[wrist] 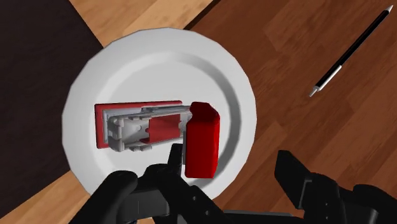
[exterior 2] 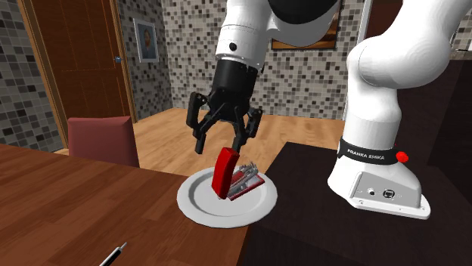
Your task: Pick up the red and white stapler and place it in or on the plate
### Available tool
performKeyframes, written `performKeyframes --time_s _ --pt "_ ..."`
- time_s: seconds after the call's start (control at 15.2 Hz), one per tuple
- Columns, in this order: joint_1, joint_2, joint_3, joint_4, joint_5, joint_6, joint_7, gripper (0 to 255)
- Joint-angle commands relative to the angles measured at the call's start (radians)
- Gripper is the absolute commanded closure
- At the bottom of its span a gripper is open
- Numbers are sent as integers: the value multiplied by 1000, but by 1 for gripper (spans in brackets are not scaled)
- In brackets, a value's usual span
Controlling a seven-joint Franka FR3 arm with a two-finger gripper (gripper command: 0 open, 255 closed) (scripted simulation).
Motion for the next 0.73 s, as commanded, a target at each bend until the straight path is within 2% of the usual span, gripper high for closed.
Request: performKeyframes --time_s 0.0,0.2,0.46,0.66 --pt "0 0 0 -1 0 -1 0 0" --pt "-1 2 -1 -1 0 1 -2 0" --pt "-21 -201 -62 4 -92 -213 50 0" --pt "-20 -201 -63 3 -93 -213 51 0"
